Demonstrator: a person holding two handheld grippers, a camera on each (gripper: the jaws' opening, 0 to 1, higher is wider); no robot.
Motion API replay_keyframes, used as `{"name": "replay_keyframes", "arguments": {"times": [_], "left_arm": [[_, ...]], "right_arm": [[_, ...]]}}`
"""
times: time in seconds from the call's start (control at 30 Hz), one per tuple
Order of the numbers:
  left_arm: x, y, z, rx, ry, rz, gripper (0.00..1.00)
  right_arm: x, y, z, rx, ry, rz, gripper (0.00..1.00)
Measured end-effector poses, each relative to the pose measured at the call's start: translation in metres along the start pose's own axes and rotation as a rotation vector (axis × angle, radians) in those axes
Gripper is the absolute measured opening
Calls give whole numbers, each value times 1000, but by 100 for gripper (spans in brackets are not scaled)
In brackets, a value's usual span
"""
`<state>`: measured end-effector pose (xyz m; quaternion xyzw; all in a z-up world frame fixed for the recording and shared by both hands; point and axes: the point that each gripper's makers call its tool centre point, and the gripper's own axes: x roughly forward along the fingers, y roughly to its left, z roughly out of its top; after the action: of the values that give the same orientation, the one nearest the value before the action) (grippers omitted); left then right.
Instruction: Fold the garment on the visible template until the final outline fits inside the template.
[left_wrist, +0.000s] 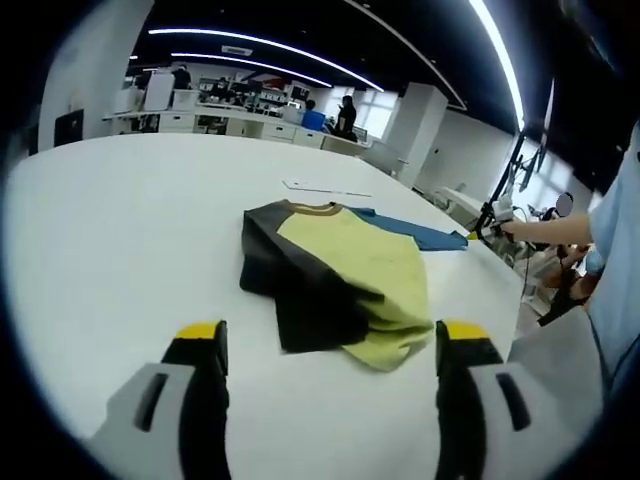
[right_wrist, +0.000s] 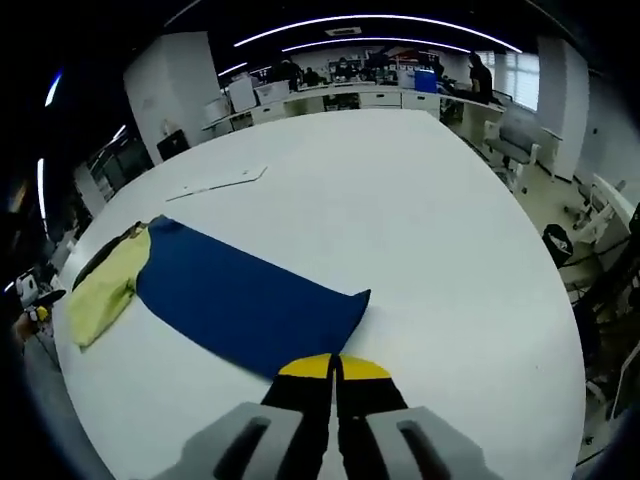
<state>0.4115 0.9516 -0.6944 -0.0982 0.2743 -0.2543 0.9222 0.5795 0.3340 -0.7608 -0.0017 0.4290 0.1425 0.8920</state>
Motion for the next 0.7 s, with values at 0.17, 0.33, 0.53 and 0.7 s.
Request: {"name": "replay_keyframes", "arguments": {"times": [0.17, 0.33, 0.53, 0.7], "left_arm": [[0, -2, 1, 0, -4, -2, 83], [-1, -2, 1, 1, -7, -2, 83], [-1, -3, 0, 8, -4, -9, 83], [0, -4, 2, 17, -4, -19, 83]], "right_arm": [[4, 1, -4, -4, 19, -5, 0], [-1, 5, 1, -9, -7, -5, 9], [-10, 13, 8, -14, -55, 7, 27], [-14, 23, 8, -40, -75, 33, 49]]}}
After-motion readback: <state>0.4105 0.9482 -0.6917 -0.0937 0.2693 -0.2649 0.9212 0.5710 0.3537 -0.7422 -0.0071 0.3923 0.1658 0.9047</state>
